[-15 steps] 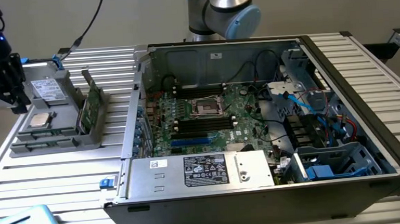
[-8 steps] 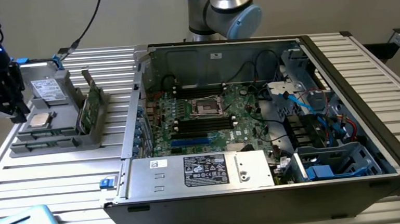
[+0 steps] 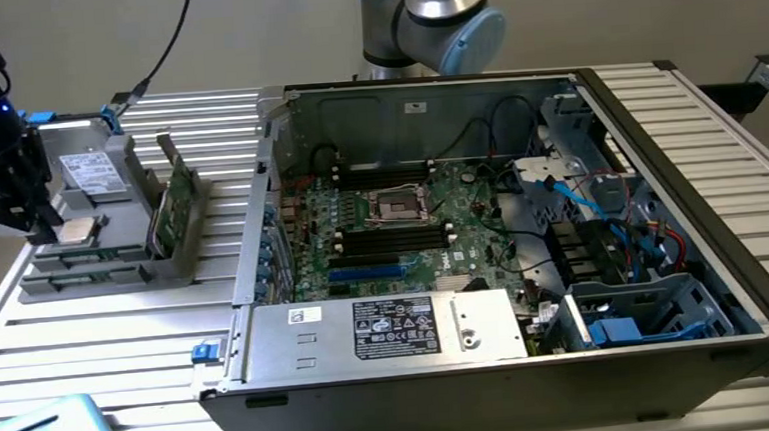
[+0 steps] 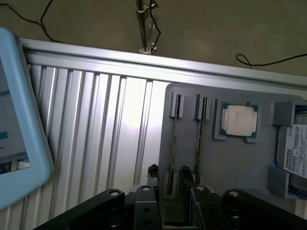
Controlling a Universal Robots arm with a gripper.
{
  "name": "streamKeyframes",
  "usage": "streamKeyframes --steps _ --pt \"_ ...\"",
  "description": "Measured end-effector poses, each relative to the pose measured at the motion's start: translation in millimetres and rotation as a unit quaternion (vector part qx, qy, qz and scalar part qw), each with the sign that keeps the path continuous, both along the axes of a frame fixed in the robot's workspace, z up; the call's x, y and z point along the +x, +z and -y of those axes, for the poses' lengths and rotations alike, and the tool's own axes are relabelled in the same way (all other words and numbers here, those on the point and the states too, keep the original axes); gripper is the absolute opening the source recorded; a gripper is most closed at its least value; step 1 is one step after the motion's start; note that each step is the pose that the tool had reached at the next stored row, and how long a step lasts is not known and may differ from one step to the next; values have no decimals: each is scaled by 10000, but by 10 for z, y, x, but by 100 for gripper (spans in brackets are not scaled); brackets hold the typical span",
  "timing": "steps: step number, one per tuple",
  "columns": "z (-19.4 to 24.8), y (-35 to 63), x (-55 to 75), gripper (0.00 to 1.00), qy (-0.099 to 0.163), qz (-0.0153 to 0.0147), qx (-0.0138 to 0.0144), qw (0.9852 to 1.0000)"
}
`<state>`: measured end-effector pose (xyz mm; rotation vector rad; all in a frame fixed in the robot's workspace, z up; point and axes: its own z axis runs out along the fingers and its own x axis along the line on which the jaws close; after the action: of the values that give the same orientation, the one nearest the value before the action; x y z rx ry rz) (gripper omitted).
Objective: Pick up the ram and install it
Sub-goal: 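Pick up the ram and move it above insertion slot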
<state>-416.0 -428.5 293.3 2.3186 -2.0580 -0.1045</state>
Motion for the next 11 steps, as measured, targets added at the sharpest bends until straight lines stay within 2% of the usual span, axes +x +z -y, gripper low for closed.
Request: streamKeyframes --steps 2,3,4,11 --pt "0 -11 43 31 0 0 46 10000" --pt "0 -22 46 31 0 1 78 10000" --pt "0 -39 46 31 0 0 92 10000" --pt "0 -165 47 31 0 0 94 10000"
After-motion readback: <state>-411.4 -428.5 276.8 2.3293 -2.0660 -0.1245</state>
